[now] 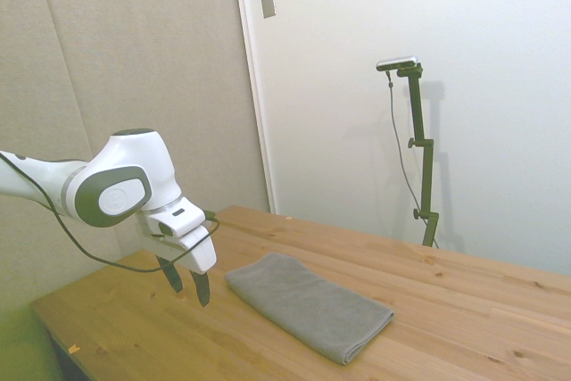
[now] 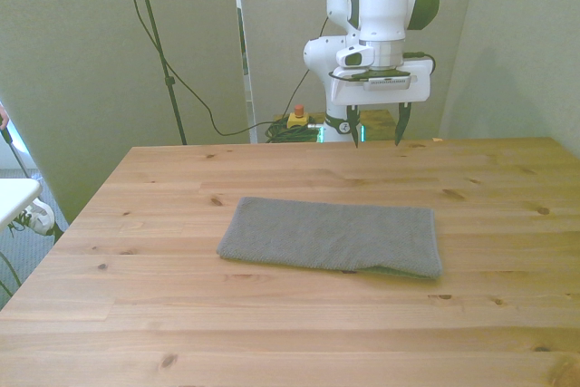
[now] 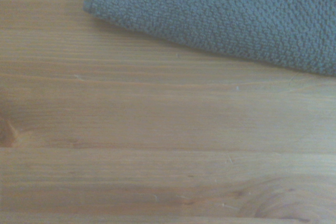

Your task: Fold the towel

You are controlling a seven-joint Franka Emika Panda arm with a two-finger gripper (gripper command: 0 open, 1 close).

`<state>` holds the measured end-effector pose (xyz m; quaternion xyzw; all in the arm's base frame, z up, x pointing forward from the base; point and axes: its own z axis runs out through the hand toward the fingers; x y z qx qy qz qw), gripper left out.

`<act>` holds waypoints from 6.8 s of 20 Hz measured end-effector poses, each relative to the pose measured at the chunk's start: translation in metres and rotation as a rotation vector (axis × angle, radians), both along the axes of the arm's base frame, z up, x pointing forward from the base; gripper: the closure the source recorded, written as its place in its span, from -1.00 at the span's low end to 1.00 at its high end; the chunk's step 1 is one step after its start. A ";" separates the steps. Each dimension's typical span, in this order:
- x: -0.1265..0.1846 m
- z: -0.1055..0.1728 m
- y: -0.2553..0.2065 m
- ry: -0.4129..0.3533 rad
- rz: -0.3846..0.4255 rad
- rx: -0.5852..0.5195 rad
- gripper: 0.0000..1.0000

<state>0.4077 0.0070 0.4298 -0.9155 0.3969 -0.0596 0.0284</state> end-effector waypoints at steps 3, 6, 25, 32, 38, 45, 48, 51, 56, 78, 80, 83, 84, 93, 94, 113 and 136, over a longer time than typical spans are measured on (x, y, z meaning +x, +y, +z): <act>0.002 0.001 0.000 -0.002 -0.008 0.010 -1.00; 0.020 0.011 0.007 -0.047 -0.043 0.000 -1.00; 0.224 -0.025 0.174 0.012 -0.291 -0.519 -1.00; 0.251 -0.054 0.178 0.067 -0.329 -0.601 -1.00; 0.259 -0.079 0.168 0.095 -0.338 -0.628 -1.00; 0.262 -0.089 0.154 0.122 -0.337 -0.650 -1.00; 0.262 -0.091 0.143 0.144 -0.333 -0.665 1.00; 0.263 -0.092 0.135 0.154 -0.326 -0.672 1.00; 0.263 -0.093 0.133 0.156 -0.324 -0.680 1.00; 0.260 -0.099 0.135 0.167 -0.292 -0.681 1.00; 0.260 -0.092 0.136 0.157 -0.293 -0.676 1.00; 0.256 -0.078 0.135 0.145 -0.292 -0.668 1.00; 0.254 -0.073 0.135 0.139 -0.292 -0.664 1.00; 0.227 -0.007 0.093 0.055 -0.319 -0.588 1.00; 0.224 -0.001 0.085 0.046 -0.324 -0.577 1.00; 0.164 0.065 -0.088 -0.016 -0.416 -0.365 1.00; 0.167 -0.006 -0.221 -0.033 -0.491 -0.270 -1.00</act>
